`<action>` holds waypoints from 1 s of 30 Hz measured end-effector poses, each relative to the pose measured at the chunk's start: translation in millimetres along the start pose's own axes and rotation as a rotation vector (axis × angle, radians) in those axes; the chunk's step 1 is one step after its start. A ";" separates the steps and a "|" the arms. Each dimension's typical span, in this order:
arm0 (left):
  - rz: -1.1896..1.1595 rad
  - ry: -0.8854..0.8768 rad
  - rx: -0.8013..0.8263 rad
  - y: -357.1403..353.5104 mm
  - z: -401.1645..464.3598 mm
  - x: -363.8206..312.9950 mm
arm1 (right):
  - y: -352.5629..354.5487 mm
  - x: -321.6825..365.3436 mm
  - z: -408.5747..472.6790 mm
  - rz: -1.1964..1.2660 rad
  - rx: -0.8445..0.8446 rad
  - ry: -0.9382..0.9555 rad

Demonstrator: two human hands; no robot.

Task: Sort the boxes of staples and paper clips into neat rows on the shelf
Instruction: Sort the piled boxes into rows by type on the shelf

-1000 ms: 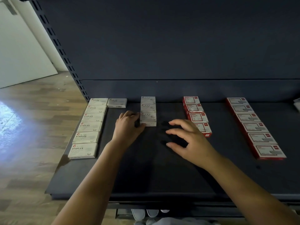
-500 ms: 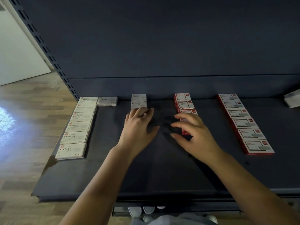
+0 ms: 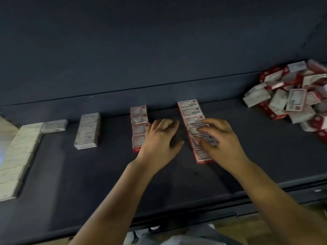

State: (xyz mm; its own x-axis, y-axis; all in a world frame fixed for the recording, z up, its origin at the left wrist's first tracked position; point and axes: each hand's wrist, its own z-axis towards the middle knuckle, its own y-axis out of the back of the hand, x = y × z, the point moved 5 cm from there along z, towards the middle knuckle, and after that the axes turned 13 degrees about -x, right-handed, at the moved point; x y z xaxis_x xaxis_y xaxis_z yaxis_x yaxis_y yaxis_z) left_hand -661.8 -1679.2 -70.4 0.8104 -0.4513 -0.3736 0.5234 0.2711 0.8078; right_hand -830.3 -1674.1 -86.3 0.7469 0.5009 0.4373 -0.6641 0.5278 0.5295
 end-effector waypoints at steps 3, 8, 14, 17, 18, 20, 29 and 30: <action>-0.026 -0.018 0.008 -28.8 18.7 -36.0 | 31.2 -39.7 -3.4 -0.052 -0.046 -0.050; -0.060 -0.044 0.051 -79.3 44.4 -85.9 | 80.6 -100.1 -9.5 -0.099 -0.122 -0.073; -0.061 -0.093 0.078 -129.7 69.2 -138.8 | 143.8 -162.5 -7.2 -0.196 -0.215 -0.134; -0.065 -0.112 0.137 -152.7 79.1 -163.8 | 172.3 -187.8 -6.3 -0.257 -0.250 -0.144; -0.071 -0.115 0.144 -158.9 81.6 -171.6 | 179.4 -196.1 -5.8 -0.276 -0.253 -0.156; -0.082 -0.118 0.156 -169.4 84.7 -184.2 | 189.6 -214.0 -6.3 -0.308 -0.254 -0.194; -0.079 -0.139 0.163 -187.7 92.5 -200.9 | 194.6 -248.3 -7.2 -0.433 -0.080 -0.363; -0.069 -0.144 0.164 -188.5 93.4 -200.9 | 193.6 -248.7 -6.8 -0.447 -0.071 -0.356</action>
State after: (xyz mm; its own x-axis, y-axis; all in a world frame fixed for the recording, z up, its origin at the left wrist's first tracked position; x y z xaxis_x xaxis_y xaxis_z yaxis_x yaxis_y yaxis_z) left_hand -947.8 -1719.0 -105.0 0.7218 -0.5842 -0.3712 0.5172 0.0989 0.8501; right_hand -1144.8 -1691.9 -97.5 0.9132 -0.0367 0.4059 -0.2724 0.6859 0.6748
